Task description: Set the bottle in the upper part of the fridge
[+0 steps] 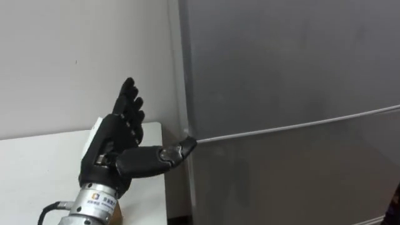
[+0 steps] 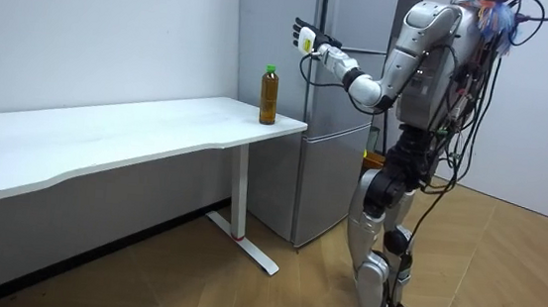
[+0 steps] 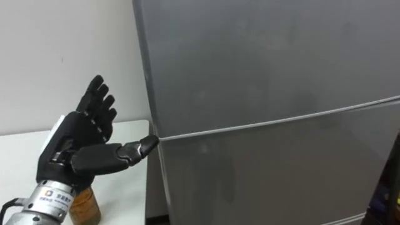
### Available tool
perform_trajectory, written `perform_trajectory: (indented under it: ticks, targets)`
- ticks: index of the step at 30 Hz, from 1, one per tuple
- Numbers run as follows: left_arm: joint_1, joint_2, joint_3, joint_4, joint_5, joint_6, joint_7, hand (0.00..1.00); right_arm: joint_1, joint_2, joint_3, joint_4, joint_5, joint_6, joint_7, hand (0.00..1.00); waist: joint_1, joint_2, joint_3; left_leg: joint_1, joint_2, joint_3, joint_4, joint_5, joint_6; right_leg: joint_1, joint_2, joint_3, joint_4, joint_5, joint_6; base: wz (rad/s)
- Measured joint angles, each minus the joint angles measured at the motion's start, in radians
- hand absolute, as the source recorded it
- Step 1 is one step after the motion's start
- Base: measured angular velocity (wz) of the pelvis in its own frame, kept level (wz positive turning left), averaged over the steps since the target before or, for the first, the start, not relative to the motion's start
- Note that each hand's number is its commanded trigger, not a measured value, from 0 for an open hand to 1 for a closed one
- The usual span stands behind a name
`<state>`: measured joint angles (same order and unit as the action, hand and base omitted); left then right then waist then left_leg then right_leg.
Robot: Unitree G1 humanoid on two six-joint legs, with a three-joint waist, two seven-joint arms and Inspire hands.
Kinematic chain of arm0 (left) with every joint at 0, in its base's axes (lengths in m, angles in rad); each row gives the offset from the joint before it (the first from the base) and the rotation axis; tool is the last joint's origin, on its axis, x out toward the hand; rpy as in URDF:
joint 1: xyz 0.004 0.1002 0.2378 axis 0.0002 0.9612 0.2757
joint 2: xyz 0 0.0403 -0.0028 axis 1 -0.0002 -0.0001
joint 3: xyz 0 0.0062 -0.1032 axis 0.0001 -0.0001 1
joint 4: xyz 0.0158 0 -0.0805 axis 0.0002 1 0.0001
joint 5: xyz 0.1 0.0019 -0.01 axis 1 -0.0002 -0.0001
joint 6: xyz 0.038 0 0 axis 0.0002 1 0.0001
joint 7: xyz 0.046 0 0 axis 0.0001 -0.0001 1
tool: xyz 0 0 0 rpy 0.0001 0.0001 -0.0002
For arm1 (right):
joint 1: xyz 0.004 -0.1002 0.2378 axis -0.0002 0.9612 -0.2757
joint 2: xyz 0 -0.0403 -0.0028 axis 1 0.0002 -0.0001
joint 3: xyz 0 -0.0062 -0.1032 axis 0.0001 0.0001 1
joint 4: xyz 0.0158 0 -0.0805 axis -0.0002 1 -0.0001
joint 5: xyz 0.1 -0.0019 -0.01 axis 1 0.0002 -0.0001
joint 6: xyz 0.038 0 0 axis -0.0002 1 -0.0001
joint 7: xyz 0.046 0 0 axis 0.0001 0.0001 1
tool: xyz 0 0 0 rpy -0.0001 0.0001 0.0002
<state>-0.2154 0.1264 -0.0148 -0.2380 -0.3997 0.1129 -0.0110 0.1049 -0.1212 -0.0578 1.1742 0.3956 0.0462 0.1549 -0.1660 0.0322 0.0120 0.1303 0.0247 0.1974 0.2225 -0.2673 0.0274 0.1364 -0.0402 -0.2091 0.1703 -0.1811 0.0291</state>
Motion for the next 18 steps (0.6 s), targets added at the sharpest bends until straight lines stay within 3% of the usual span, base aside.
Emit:
perform_trajectory:
  ticks: [4, 12, 18]
  targets:
    - [-0.016, 0.000, -0.002, -0.001, 0.000, 0.033, -0.018, 0.00, -0.005, -0.003, 0.008, -0.002, 0.001, 0.012, 0.000, 0.00, 0.000, 0.000, -0.0022, -0.002, 0.001, 0.008, -0.001, 0.000, 0.000, -0.005, 0.002, 0.010, 0.001, 0.000, -0.001, -0.06]
    - [-0.033, 0.004, -0.045, -0.031, -0.005, 0.040, -0.046, 0.00, -0.007, -0.012, 0.022, -0.003, -0.001, 0.010, -0.002, 0.00, -0.008, 0.014, -0.0086, 0.002, 0.001, 0.006, -0.001, 0.000, 0.000, 0.001, 0.002, 0.008, -0.004, 0.000, -0.001, 0.00]
    - [-0.052, 0.007, -0.067, -0.066, -0.014, 0.041, -0.053, 0.00, -0.017, -0.028, 0.037, -0.002, 0.006, 0.010, -0.001, 0.00, -0.022, 0.035, -0.0012, 0.002, 0.000, 0.005, -0.003, 0.000, 0.000, 0.003, 0.001, 0.007, -0.005, 0.000, -0.001, 0.01]
